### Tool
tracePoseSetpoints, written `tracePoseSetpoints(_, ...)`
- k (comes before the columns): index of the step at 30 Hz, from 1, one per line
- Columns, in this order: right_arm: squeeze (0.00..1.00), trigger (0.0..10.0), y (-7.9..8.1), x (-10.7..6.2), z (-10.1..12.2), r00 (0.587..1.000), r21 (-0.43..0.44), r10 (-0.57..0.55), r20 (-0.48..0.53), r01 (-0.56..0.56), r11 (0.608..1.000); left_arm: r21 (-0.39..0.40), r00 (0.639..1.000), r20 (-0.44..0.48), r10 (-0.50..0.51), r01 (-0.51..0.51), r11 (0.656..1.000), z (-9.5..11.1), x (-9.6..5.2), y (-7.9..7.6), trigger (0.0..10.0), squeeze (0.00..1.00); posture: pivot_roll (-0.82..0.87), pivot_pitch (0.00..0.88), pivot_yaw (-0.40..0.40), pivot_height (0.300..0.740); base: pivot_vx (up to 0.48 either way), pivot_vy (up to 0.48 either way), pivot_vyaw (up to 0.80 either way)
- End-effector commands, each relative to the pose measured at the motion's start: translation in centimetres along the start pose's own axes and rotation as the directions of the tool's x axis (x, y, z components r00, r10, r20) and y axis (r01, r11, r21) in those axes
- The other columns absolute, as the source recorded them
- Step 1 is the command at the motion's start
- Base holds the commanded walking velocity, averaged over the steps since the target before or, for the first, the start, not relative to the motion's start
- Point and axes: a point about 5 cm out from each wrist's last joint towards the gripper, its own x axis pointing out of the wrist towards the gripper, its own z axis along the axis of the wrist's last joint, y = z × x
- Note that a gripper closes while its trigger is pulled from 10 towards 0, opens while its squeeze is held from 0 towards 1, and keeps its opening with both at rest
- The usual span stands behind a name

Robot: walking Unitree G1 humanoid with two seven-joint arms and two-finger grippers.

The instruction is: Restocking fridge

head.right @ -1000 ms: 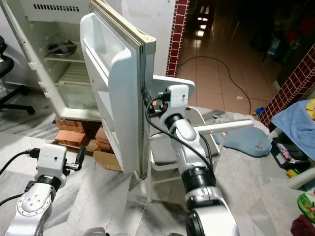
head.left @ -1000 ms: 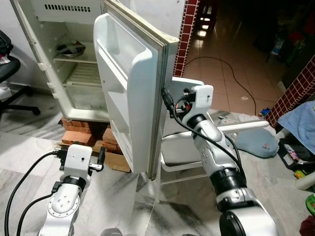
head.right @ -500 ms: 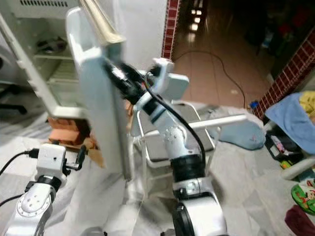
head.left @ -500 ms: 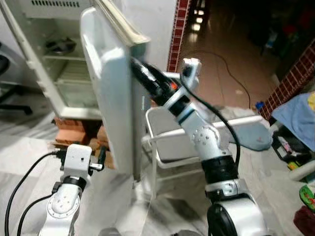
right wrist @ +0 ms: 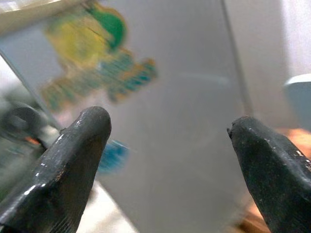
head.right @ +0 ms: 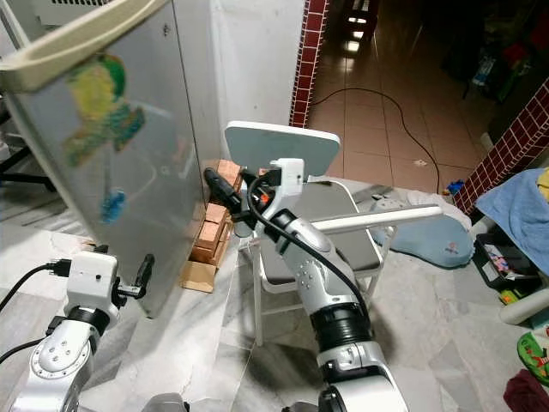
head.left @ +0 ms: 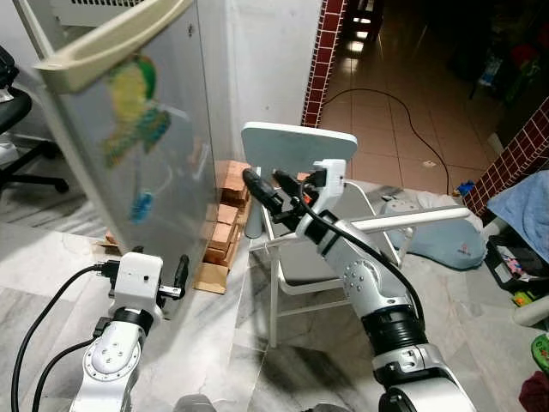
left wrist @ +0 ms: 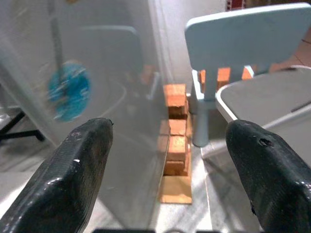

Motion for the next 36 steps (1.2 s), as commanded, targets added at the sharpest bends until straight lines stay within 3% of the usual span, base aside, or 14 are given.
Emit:
tracePoseSetpoints(1, 0.0, 10.0, -0.5, -1.1, 0.1, 0.999, -0.122, -0.036, -0.011, 0.034, 0.992, 0.012, 1.0, 0.0, 0.021, -0.021, 1.0, 0.3, 0.5, 0.6, 10.0, 0.0, 0.17, 0.05, -0.037, 0.74, 0.0, 0.0, 0.0)
tracePoseSetpoints(5, 0.0, 10.0, -0.9, -2.8, 0.3, 0.998, -0.239, -0.029, -0.048, 0.017, 0.971, 0.034, 1.0, 0.024, 0.02, -0.021, 0.999, 1.3, 1.2, 0.6, 10.0, 0.0, 0.17, 0.054, -0.034, 0.74, 0.0, 0.36, 0.0)
tracePoseSetpoints(9, 0.0, 10.0, -3.8, -5.7, 0.0, 0.97, -0.305, -0.24, -0.048, 0.215, 0.928, 0.027, 0.998, 0.06, 0.012, -0.014, 1.0, 1.7, 1.6, 0.2, 10.0, 0.0, 0.14, 0.03, -0.041, 0.74, 0.0, 0.48, 0.0)
tracePoseSetpoints(13, 0.0, 10.0, -5.0, -7.4, -0.7, 0.922, -0.371, -0.383, -0.062, 0.335, 0.866, 0.011, 0.998, 0.061, -0.027, 0.027, 1.0, 1.3, 1.3, -0.5, 10.0, 0.0, 0.12, 0.011, -0.03, 0.74, 0.0, 0.48, 0.0)
tracePoseSetpoints(16, 0.0, 10.0, -5.7, -8.1, -1.1, 0.9, -0.371, -0.43, -0.075, 0.375, 0.85, 0.016, 0.993, 0.083, -0.081, 0.08, 0.997, 1.7, 2.0, -1.2, 10.0, 0.0, 0.1, 0.0, -0.039, 0.74, 0.0, 0.48, 0.0)
tracePoseSetpoints(21, 0.0, 10.0, -5.2, -7.2, -0.2, 0.915, -0.45, -0.404, -0.002, 0.36, 0.818, 0.043, 0.969, 0.132, -0.207, 0.203, 0.978, 2.9, 4.0, -1.6, 10.0, 0.0, 0.05, 0.0, -0.046, 0.74, 0.0, 0.48, 0.0)
tracePoseSetpoints(23, 0.0, 10.0, -5.4, -7.5, -0.4, 0.914, -0.421, -0.406, -0.006, 0.366, 0.83, 0.061, 0.967, 0.132, -0.216, 0.209, 0.976, 2.6, 4.5, -1.7, 10.0, 0.0, 0.06, 0.0, -0.047, 0.74, 0.0, 0.48, 0.0)
tracePoseSetpoints(24, 0.0, 10.0, -5.7, -7.8, -0.4, 0.899, -0.411, -0.438, 0.015, 0.405, 0.817, 0.071, 0.973, 0.124, -0.194, 0.186, 0.98, 2.3, 4.7, -1.6, 10.0, 0.0, 0.06, 0.0, -0.047, 0.74, 0.0, 0.48, 0.0)
tracePoseSetpoints(25, 0.0, 10.0, -6.0, -8.0, -0.1, 0.866, -0.417, -0.495, 0.072, 0.477, 0.774, 0.088, 0.98, 0.127, -0.155, 0.144, 0.986, 2.1, 4.6, -1.2, 10.0, 0.0, 0.06, 0.0, -0.039, 0.74, 0.0, 0.48, 0.0)
tracePoseSetpoints(28, 0.0, 10.0, -5.8, -8.4, 0.5, 0.844, -0.388, -0.521, 0.126, 0.526, 0.757, 0.07, 0.985, 0.126, -0.116, 0.108, 0.992, 1.6, 3.5, -1.1, 10.0, 0.0, 0.06, 0.0, -0.016, 0.74, 0.0, 0.48, 0.0)
tracePoseSetpoints(30, 0.0, 10.0, -6.1, -8.9, 0.6, 0.81, -0.383, -0.564, 0.16, 0.578, 0.721, 0.063, 0.99, 0.118, -0.083, 0.076, 0.995, 1.3, 3.0, -1.0, 10.0, 0.0, 0.06, 0.0, -0.012, 0.74, 0.0, 0.48, 0.0)
tracePoseSetpoints(31, 0.0, 10.0, -6.5, -9.6, 0.5, 0.771, -0.337, -0.612, 0.174, 0.631, 0.699, 0.052, 0.992, 0.115, -0.05, 0.044, 0.998, 1.1, 2.7, -0.8, 10.0, 0.0, 0.06, 0.0, -0.013, 0.74, 0.0, 0.48, 0.0)
tracePoseSetpoints(34, 0.0, 10.0, -6.2, -10.2, 0.1, 0.772, -0.316, -0.612, 0.172, 0.631, 0.708, 0.006, 0.994, 0.103, 0.026, -0.027, 1.0, 0.8, 2.7, 0.1, 10.0, 0.0, 0.07, 0.0, -0.023, 0.74, 0.0, 0.48, 0.0)
tracePoseSetpoints(36, 0.0, 10.0, -5.6, -9.9, -0.3, 0.805, -0.331, -0.573, 0.154, 0.589, 0.737, 0.012, 0.993, 0.115, 0.024, -0.026, 1.0, 1.0, 2.9, 0.3, 10.0, 0.0, 0.08, 0.0, -0.037, 0.74, 0.0, 0.48, 0.0)
